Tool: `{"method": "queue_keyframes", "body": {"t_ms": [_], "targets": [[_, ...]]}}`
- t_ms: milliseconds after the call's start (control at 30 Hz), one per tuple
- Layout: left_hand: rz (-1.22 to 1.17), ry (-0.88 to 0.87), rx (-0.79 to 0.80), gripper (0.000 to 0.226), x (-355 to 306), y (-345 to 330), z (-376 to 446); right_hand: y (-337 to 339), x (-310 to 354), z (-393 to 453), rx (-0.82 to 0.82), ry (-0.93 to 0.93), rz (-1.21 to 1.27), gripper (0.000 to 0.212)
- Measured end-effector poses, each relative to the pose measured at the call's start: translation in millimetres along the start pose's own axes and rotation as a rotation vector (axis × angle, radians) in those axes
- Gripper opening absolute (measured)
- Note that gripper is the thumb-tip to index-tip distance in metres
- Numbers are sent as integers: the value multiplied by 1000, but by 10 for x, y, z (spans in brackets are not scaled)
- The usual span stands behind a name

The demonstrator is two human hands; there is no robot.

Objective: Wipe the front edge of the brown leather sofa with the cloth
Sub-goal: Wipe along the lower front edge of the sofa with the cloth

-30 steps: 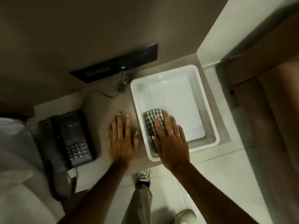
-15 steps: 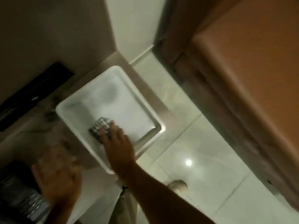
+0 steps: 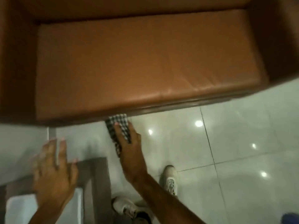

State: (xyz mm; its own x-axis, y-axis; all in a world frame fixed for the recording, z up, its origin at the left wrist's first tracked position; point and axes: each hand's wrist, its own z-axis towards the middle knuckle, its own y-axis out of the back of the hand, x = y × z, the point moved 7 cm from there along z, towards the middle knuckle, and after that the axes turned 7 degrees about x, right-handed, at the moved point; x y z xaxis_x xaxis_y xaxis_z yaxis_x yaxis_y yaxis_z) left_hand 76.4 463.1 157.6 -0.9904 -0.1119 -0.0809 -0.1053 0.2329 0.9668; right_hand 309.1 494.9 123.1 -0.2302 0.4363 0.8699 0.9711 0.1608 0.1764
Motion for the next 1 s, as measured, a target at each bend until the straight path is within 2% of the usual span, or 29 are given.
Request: {"method": "queue_keyframes", "body": {"t_ms": [33, 67, 133, 200, 233, 300, 400, 533, 700, 833, 1000], "targets": [[45, -131, -50, 74, -491, 117, 209, 423, -217, 21, -103, -53, 93, 44], [48, -266, 65, 74, -866, 14, 542, 788, -340, 32, -205, -88, 72, 44], [167, -435, 140, 74, -1661, 4, 1016, 1412, -721, 63, -406, -164, 226, 54], [184, -596, 126, 75, -2436, -19, 1299, 1845, -1119, 95, -521, -276, 313, 58], [213, -659, 99, 75, -2810, -19, 1430, 1990, -1261, 117, -579, -287, 426, 54], [260, -820, 101, 74, -3398, -168, 1610, 2130, -1520, 179, -669, -317, 444, 50], [400, -1046, 173, 74, -4083, -656, 1891, 2014, -1935, 383, -790, -426, 649, 46], [541, -1282, 187, 74, -4478, -1340, 2255, 1549, -2360, 828, -921, -580, 803, 45], [626, -1477, 149, 76, -4474, -1976, 2680, 645, -2736, 1670, -1020, -718, 1109, 42], [534, -1559, 53, 76, -4389, -2152, 2806, 130, -2598, 2497, -975, -604, 1274, 47], [491, -1589, -26, 74, -4324, -2177, 2809, 106, -2827, 2914, -1031, -557, 1307, 51]]}}
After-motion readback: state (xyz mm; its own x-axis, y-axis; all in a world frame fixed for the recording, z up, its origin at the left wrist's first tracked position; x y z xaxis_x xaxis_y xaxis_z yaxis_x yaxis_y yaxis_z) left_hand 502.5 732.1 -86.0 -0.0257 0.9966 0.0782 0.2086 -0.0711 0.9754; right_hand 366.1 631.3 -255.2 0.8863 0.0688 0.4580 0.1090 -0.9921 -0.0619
